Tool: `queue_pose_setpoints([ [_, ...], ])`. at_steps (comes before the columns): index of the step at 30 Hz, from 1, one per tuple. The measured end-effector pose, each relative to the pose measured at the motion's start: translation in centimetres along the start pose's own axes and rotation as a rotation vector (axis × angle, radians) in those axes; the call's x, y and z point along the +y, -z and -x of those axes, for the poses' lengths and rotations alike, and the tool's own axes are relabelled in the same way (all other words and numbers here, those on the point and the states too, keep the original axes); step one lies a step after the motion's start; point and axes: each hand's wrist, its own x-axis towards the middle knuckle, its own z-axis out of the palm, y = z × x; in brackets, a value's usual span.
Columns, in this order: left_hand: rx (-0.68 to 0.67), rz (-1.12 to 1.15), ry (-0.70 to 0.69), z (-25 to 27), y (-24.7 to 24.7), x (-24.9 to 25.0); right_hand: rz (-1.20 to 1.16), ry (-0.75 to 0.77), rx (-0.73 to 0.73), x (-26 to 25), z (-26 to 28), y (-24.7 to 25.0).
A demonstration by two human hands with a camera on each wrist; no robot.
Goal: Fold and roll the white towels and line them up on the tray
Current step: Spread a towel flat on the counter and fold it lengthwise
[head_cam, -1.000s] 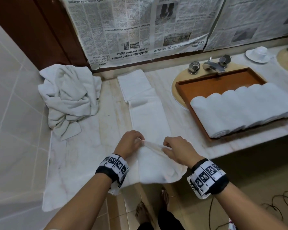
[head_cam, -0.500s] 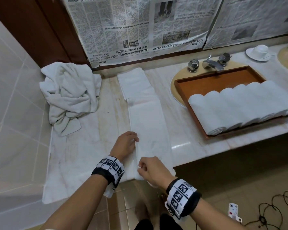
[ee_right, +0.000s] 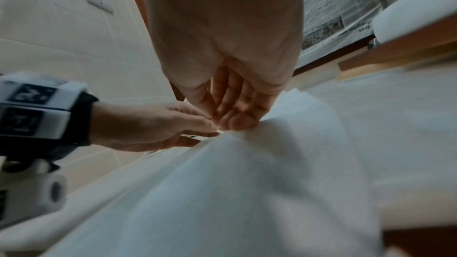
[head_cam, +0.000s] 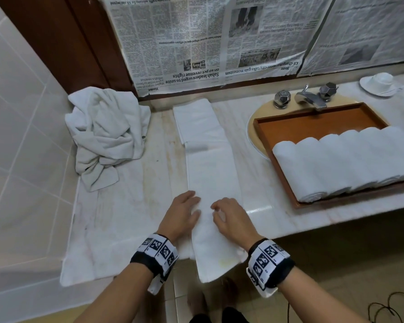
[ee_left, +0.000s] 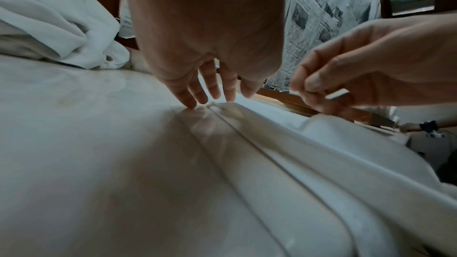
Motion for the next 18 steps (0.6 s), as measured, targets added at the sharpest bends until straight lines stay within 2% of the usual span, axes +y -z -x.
queue_pose_setpoints([
  [3, -0.052, -0.154, -0.023, 0.3, -1.0, -0.2, 0.188, -0.003, -0.041, 1.8, -1.3, 0.3],
  [7, -0.163, -0.396, 0.086, 0.9, -1.7, 0.5, 0.426, -0.055, -0.276, 3.5, -1.4, -0.4],
  [12, -0.173, -0.426, 0.203, -0.5, -1.6, 0.7, 0.478, -0.040, -0.366, 4.9, -3.9, -0.2],
  [18, -0.119, -0.396, 0.308, -5.8, -0.6, 0.2, 0.497, 0.017, -0.411, 6.1, -11.1, 1.0],
])
